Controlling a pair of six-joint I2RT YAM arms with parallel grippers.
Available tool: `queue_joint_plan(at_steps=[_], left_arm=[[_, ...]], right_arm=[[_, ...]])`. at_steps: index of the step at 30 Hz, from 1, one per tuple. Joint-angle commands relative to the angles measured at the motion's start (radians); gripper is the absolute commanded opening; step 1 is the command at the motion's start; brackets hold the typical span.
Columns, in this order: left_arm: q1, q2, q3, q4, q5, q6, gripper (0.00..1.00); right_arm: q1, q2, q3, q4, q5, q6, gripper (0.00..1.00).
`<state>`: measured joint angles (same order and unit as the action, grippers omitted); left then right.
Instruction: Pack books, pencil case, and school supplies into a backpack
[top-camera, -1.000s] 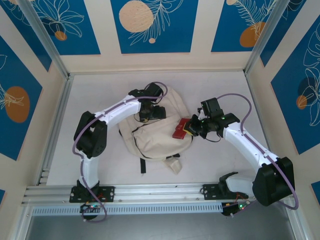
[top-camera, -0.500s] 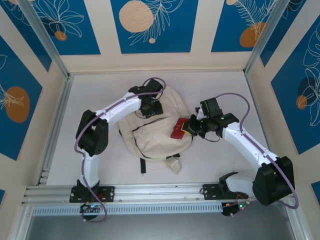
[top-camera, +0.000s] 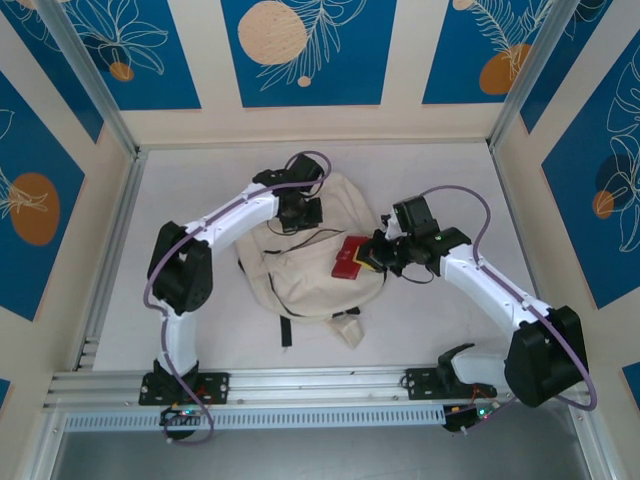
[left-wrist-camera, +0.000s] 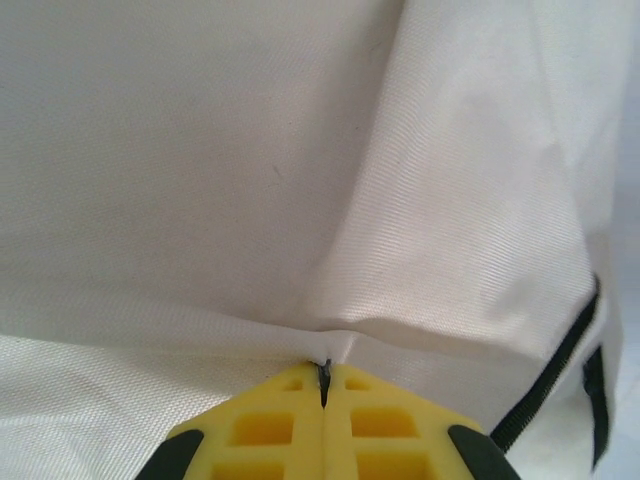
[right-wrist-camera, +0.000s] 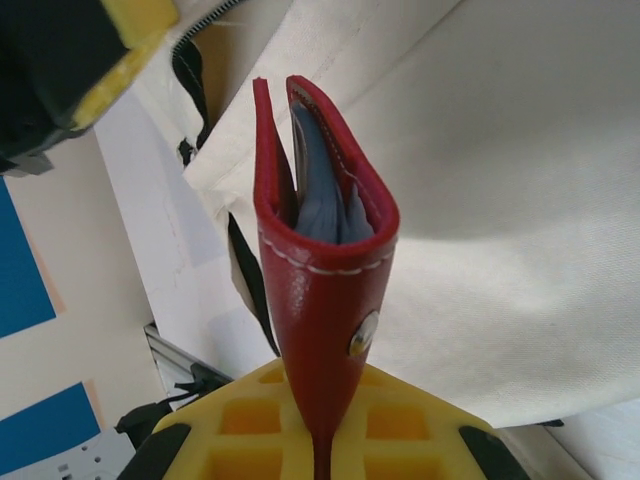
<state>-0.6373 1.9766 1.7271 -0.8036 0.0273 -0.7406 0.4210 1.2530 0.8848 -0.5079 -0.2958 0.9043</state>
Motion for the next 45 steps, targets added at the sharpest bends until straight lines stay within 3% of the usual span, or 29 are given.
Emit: queue_joint_plan(at_steps=[1,14,23,32,34,37,40,45], left_arm=[[0.005,-0.096,0.010,0.014,0.017,0.044,0.00],[0.007,-0.167,-0.009,0.028,0.068,0.069,0.00],[0.007,-0.164,-0.020,0.021,0.082,0.073,0.00],[0.008,-0.170,-0.046,0.069,0.102,0.021,0.00],[0.009,-0.167,-0.046,0.069,0.103,0.017,0.00],[0.008,-0.169,-0.045,0.066,0.097,0.009,0.00],[0.009,-0.168,-0.044,0.070,0.097,0.001,0.00],[0.010,-0.150,-0.037,0.076,0.140,-0.015,0.00]], right_arm=[[0.016,0.020,-0.020,0.075,-0.075,0.024,0.00],[0.021,0.209,0.009,0.366,-0.224,0.100,0.00],[-0.013,0.298,0.002,0.683,-0.205,0.264,0.00],[0.070,0.412,0.048,0.798,0.012,0.419,0.00],[0.110,0.423,0.002,0.931,0.141,0.460,0.00],[0.143,0.456,-0.009,0.991,0.275,0.499,0.00],[0.155,0.499,-0.014,1.108,0.314,0.520,0.00],[0.172,0.583,0.039,1.135,0.338,0.561,0.00]])
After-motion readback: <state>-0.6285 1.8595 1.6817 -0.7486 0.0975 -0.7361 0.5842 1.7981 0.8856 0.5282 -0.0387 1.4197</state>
